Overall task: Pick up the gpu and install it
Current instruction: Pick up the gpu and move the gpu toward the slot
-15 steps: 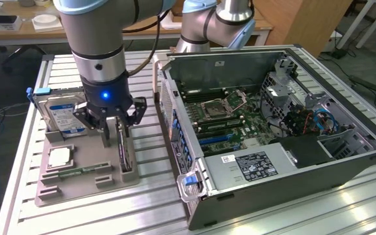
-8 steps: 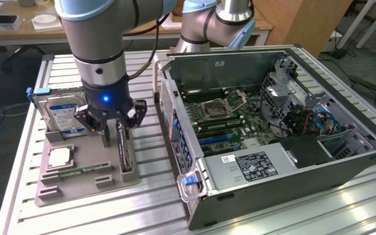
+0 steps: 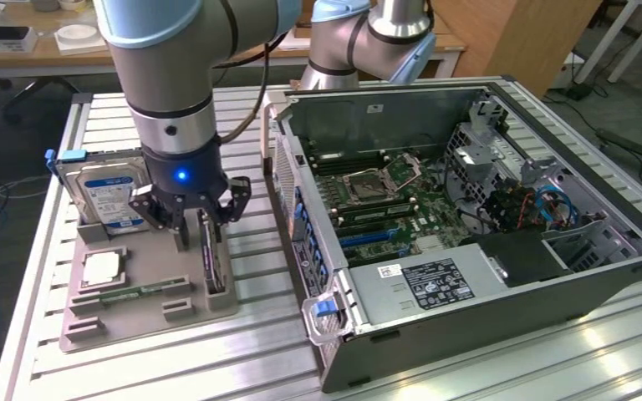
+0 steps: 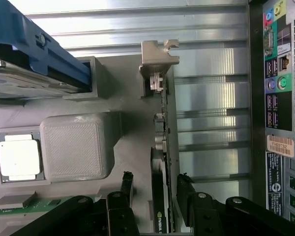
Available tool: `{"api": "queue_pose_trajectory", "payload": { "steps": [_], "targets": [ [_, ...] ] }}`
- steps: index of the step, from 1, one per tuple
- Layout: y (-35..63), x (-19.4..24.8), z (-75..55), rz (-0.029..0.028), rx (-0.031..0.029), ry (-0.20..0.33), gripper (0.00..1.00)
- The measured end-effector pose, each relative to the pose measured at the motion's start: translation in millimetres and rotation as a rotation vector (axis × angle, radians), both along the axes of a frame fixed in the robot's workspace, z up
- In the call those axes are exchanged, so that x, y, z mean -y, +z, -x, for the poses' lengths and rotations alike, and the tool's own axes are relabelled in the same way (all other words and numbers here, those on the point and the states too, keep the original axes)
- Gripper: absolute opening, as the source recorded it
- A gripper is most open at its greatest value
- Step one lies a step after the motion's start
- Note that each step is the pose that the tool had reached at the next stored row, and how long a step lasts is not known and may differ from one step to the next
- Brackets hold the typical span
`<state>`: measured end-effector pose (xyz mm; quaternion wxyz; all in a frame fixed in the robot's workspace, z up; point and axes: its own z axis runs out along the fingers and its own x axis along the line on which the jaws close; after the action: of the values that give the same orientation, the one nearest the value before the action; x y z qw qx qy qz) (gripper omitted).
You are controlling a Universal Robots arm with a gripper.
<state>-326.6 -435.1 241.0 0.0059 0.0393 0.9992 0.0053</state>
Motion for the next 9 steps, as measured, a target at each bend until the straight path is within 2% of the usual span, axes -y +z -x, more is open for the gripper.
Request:
{"api": "queue_pose_trajectory", "payload": {
  "steps": [9],
  "targets": [
    [-7.5,0.0,-0.1,0.0000,0.0000,-0.009,0.49]
  ]
}}
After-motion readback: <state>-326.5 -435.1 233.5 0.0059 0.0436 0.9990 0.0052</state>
